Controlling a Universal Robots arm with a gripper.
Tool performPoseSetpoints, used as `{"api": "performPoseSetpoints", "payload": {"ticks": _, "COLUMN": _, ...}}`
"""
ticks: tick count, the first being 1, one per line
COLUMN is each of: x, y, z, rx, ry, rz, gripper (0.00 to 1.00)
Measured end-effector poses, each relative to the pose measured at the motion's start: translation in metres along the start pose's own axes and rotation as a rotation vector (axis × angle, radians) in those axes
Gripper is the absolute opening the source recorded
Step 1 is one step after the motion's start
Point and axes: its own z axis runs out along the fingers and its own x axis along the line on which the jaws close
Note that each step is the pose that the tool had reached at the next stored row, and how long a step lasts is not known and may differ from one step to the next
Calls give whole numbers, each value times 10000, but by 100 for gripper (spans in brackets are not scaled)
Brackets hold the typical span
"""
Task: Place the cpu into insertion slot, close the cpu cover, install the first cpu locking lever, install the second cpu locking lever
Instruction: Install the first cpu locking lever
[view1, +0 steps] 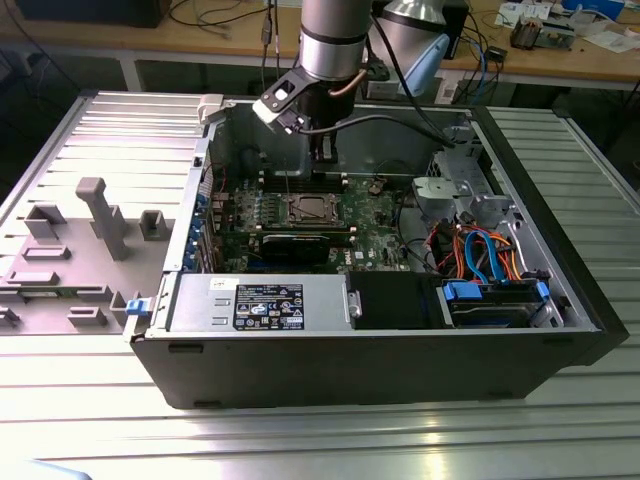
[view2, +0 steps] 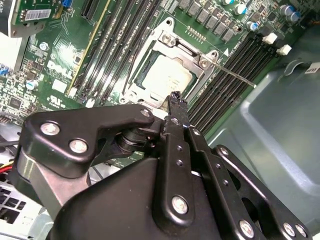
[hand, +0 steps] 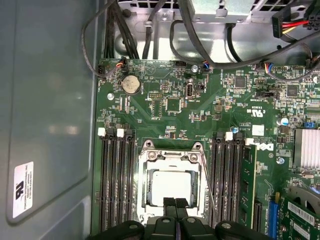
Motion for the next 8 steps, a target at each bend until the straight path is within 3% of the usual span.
{"api": "performPoseSetpoints", "payload": {"ticks": 8, "x": -38, "y": -42, "z": 0, "rx": 13, "ry": -16, "rz": -795, "gripper": 11}}
